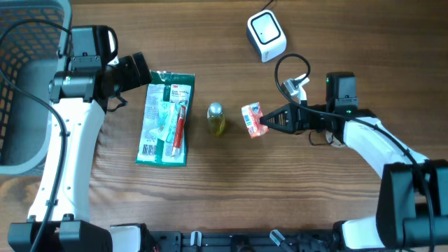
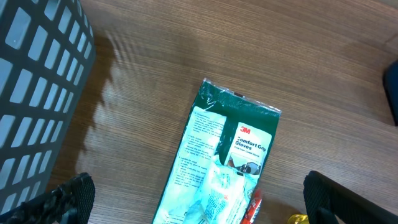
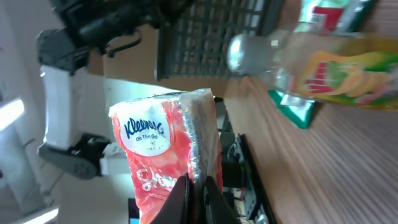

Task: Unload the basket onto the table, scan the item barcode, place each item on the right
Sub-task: 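Lift the Kleenex pack with the right gripper and turn it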

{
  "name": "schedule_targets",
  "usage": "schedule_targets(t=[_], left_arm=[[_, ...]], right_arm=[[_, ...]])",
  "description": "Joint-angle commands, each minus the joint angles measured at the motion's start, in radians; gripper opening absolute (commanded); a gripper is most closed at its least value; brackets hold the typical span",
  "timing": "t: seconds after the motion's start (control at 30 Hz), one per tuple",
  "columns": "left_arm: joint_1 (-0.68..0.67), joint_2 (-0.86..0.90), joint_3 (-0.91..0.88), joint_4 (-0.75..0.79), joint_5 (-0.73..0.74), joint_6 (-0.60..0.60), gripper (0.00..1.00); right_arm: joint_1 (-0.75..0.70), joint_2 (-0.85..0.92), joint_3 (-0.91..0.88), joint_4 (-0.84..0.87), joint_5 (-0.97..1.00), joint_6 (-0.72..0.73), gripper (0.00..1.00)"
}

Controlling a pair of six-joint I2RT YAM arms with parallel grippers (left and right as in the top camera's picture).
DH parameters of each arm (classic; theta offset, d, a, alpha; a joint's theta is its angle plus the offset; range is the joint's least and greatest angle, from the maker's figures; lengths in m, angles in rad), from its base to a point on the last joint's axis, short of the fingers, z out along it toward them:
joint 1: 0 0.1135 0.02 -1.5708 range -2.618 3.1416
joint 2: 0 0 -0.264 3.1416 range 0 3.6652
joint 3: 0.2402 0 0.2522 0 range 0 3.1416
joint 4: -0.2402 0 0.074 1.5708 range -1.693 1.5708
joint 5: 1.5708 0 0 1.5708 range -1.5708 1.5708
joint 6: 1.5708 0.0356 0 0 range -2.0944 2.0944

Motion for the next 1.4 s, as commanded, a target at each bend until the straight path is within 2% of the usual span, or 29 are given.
schedule_targets(t=[0.0, 0.27, 0.57, 0.77, 0.87, 1.0, 1.13, 1.37], left_arm=[[0.004, -0.007, 0.014, 0.003, 0.007, -0.009, 1.0], [0.004, -0.007, 0.014, 0.003, 0.007, -0.009, 1.0], [0.004, -0.007, 0.014, 0.003, 0.007, -0.009, 1.0], [0.004, -0.007, 0.014, 0.003, 0.007, -0.009, 1.0], [0.004, -0.007, 0.014, 0.003, 0.007, -0.008, 1.0], [0.004, -0.007, 0.014, 0.003, 0.007, -0.009, 1.0], [0.004, -0.007, 0.014, 0.003, 0.007, -0.009, 1.0], [0.004, -0.007, 0.014, 0.003, 0.007, -0.009, 1.0]], right_arm=[[-0.005, -0.077, -0.005, -0.02, -0.071, -0.003, 0.04], [-0.005, -0.208, -0.005, -0.12, -0.072, -0.004, 0.04], [-0.005, -0.386, -0.005, -0.144, -0.071, 0.052, 0.04], [0.002, -0.484, -0.005, -0.238, -0.071, 0.018, 0.04], [0.003, -0.53, -0.005, -0.332, -0.071, -0.058, 0.04], [0.003, -0.587, -0.005, -0.601, -0.07, -0.283, 0.04], [0.003, -0.599, -0.005, -0.785, -0.07, -0.456, 0.04], [0.016, -0.599, -0.005, -0.91, -0.042, -0.583, 0.04]])
